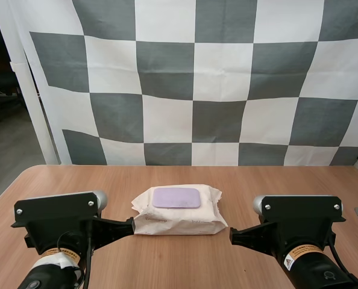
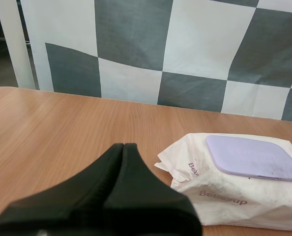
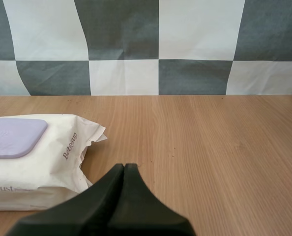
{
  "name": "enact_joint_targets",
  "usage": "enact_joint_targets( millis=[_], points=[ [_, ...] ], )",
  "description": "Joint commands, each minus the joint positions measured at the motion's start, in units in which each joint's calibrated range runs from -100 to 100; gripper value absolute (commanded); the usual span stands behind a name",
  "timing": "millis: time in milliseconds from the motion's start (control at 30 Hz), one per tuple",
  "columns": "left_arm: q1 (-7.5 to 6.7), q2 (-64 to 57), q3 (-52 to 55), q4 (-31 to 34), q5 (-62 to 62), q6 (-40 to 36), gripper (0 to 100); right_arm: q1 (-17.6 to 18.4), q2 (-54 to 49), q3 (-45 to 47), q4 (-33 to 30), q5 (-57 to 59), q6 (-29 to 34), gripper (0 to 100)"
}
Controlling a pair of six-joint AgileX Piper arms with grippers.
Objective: Open the wet wipes lid
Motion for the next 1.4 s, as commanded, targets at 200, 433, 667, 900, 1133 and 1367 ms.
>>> enact_joint_targets(
  millis=[200,433,667,900,1133,1367],
  points=[
    [-2.17,0.0,0.0,-0.01,-25.06,0.08,0,2.77,3.45,0.0,0.17,-6.29,0.01,0],
    [-2.17,0.0,0.0,-0.01,-25.06,0.08,0,2.77,0.0,0.0,0.17,-6.29,0.01,0],
    [-2.17,0.0,0.0,-0.01,-25.06,0.08,0,2.71,0.0,0.0,0.07,-7.55,0.01,0],
    [-2.17,0.0,0.0,-0.01,-25.06,0.08,0,2.71,0.0,0.0,0.07,-7.55,0.01,0],
    [-2.17,0.0,0.0,-0.45,-25.07,-0.27,0,2.71,0.0,0.0,1.6,-7.72,0.55,0],
    [-2.17,0.0,-7.75,-0.45,-25.07,-0.06,0,2.71,0.0,-7.28,-0.26,-7.55,-0.34,0]
  ],
)
